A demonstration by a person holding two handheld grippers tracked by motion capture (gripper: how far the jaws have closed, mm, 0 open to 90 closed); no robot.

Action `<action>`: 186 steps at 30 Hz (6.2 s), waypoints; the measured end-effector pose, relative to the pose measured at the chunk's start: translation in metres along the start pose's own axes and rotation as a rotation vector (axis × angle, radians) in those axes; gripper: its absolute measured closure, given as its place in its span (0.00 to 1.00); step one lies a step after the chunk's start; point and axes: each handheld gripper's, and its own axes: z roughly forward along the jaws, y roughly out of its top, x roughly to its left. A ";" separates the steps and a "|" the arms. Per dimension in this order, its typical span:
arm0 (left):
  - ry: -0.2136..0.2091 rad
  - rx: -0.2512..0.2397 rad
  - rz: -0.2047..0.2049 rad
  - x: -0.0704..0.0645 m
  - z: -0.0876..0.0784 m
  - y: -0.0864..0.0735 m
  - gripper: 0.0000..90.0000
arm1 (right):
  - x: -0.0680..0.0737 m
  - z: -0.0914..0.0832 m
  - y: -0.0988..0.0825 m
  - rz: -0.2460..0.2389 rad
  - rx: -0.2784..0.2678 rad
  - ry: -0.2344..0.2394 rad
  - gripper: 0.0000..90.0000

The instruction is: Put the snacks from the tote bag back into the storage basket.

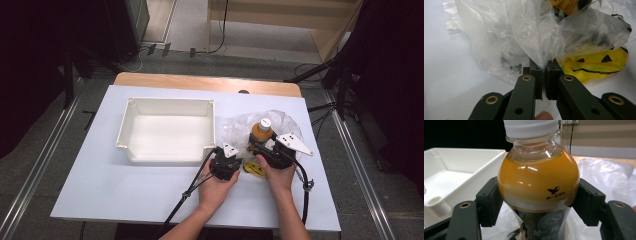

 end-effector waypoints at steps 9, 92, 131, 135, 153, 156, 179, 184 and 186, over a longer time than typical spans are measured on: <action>-0.020 -0.008 -0.005 0.001 -0.002 0.000 0.97 | 0.002 -0.011 0.012 0.001 -0.041 -0.004 0.35; 0.123 -0.367 -0.028 0.180 -0.201 -0.095 0.00 | -0.008 -0.056 0.054 0.009 -0.088 -0.055 0.35; 0.200 -0.384 -0.033 0.197 -0.216 -0.103 0.00 | 0.052 -0.035 0.077 0.006 -0.076 0.068 0.35; 0.197 -0.381 -0.027 0.197 -0.215 -0.103 0.00 | 0.058 -0.030 0.079 0.000 -0.077 0.083 0.35; 0.204 -0.385 -0.043 0.199 -0.217 -0.104 0.00 | 0.081 0.004 0.083 -0.036 -0.064 0.097 0.35; 0.200 -0.388 -0.046 0.200 -0.217 -0.104 0.00 | 0.083 0.010 0.082 -0.042 -0.063 0.095 0.35; 0.182 -0.397 -0.065 0.203 -0.218 -0.105 0.00 | 0.097 0.039 0.080 -0.038 -0.056 0.077 0.35; 0.183 -0.396 -0.057 0.202 -0.218 -0.104 0.00 | 0.101 0.043 0.081 -0.035 -0.054 0.081 0.35; 0.184 -0.394 -0.056 0.202 -0.218 -0.104 0.00 | 0.102 0.044 0.082 -0.043 -0.054 0.084 0.35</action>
